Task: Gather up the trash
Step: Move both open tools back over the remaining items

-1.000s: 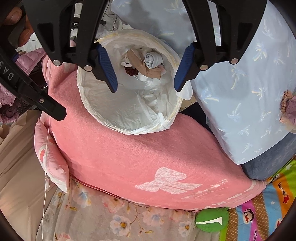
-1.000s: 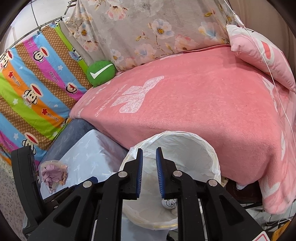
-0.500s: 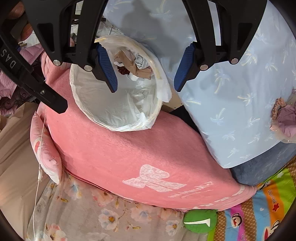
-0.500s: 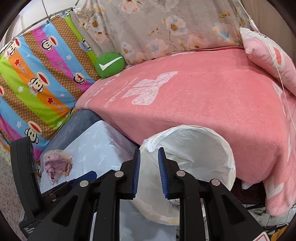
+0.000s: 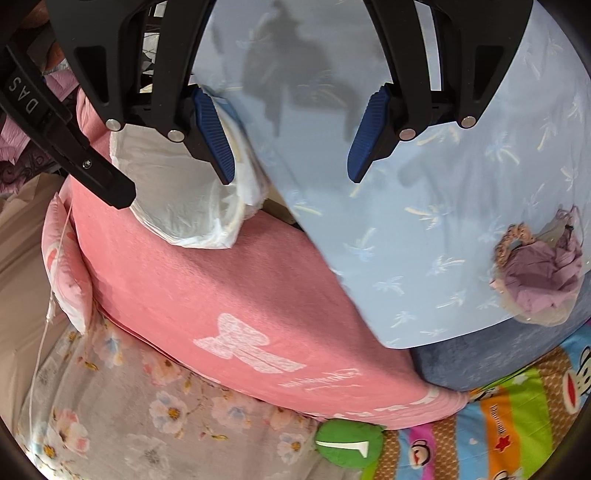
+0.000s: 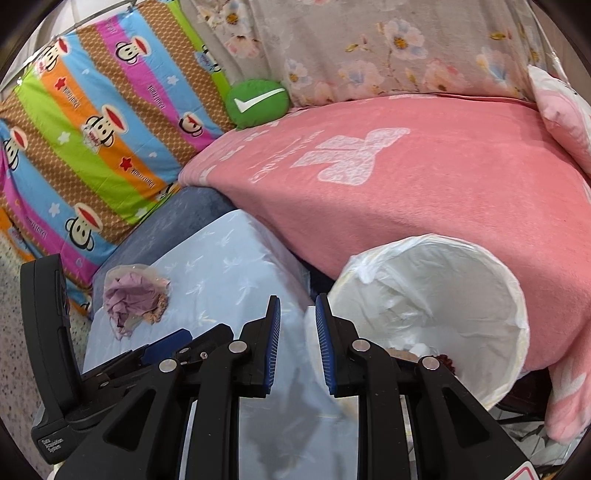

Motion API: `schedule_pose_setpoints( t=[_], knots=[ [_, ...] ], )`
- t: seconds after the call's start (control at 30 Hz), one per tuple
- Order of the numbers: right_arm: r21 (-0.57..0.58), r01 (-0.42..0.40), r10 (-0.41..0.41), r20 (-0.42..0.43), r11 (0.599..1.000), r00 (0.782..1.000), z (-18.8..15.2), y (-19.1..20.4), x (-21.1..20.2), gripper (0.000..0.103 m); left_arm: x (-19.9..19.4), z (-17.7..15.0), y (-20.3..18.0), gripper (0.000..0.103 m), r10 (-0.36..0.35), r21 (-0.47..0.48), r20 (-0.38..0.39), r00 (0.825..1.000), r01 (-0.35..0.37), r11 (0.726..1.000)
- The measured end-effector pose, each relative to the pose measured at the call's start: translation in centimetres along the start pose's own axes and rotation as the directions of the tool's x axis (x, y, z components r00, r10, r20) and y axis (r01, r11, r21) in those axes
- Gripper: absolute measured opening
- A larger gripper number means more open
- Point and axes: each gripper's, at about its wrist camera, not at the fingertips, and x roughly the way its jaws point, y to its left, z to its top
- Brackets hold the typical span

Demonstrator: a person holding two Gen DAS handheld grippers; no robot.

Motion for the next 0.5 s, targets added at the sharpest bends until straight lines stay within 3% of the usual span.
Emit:
schedule_pose_setpoints(
  t=[0.4,0.5],
  knots=[
    [-0.104,-0.08,0.072,-0.08,0.991,0.994,-1.1,7.8,3.9,0.021,-2.5,-0.1,7.9,0.061,0.092,-0.121,0.041,0.995,-0.086,0.989],
    [-0.129,-0.095,0.082,-0.099,0.987,0.992,-1.5,9.9,4.9,0.027,-2.9,-0.1,10.1,0.062,0.117,-0.145,0.044,0.992,-0.11,0.983]
  ],
)
